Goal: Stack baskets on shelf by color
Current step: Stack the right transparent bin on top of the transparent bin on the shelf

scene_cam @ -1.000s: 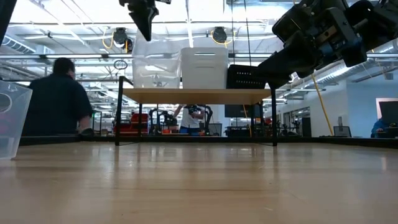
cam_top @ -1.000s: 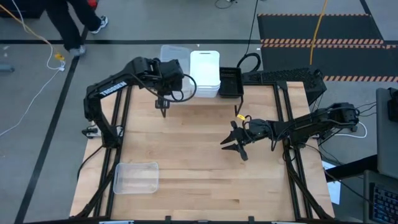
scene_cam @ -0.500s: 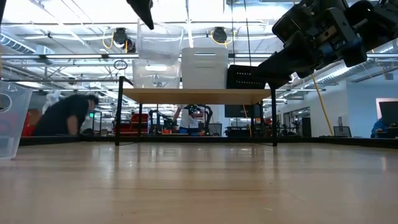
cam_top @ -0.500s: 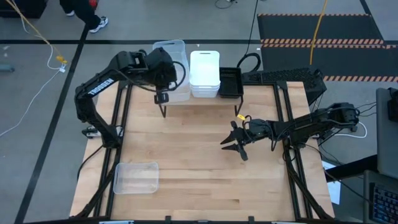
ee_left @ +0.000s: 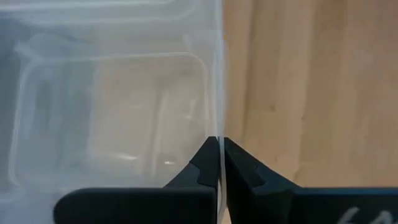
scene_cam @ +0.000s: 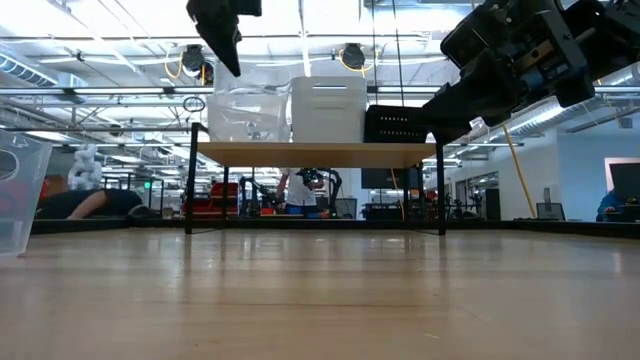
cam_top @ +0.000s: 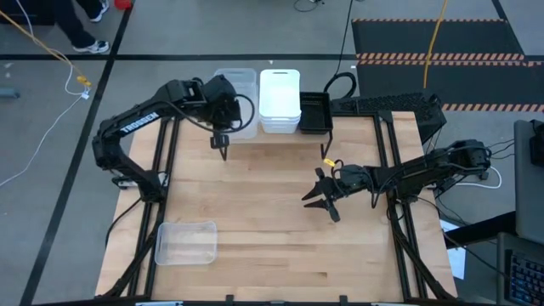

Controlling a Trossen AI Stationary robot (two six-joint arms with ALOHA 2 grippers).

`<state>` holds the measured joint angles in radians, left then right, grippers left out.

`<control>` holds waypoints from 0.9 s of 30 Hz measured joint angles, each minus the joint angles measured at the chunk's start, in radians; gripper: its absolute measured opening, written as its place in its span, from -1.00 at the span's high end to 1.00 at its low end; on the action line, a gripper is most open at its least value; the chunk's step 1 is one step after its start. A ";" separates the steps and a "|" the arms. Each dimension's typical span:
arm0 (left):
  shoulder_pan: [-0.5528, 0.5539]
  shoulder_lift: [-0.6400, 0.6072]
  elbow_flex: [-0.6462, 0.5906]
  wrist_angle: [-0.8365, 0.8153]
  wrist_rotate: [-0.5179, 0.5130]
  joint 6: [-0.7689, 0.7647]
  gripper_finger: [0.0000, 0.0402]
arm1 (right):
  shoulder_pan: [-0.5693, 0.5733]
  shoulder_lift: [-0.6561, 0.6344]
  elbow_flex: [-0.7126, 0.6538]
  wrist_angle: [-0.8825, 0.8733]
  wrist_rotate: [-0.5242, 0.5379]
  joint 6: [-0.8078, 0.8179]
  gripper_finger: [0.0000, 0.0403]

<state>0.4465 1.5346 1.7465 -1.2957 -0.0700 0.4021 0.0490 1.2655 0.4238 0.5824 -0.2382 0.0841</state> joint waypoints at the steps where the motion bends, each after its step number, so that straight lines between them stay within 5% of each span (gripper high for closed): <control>1: 0.003 -0.016 -0.028 0.022 0.024 0.014 0.97 | 0.000 0.000 0.000 -0.001 0.000 0.000 0.48; 5: 0.013 -0.062 -0.109 0.073 0.112 0.075 0.92 | -0.001 0.000 0.001 0.002 0.000 -0.002 0.48; 13: 0.032 -0.070 -0.190 0.077 0.129 0.082 0.95 | -0.001 0.000 0.001 0.027 0.000 0.001 0.48; 21: 0.043 -0.073 -0.214 0.084 0.109 0.065 0.38 | -0.001 0.000 0.001 0.035 0.000 -0.003 0.48; 27: 0.018 -0.072 -0.204 0.090 -0.026 -0.059 0.02 | -0.001 0.000 0.001 0.035 0.001 -0.007 0.48</control>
<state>0.4648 1.4626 1.5428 -1.2055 -0.0961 0.3436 0.0479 1.2659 0.4244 0.6176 -0.2377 0.0772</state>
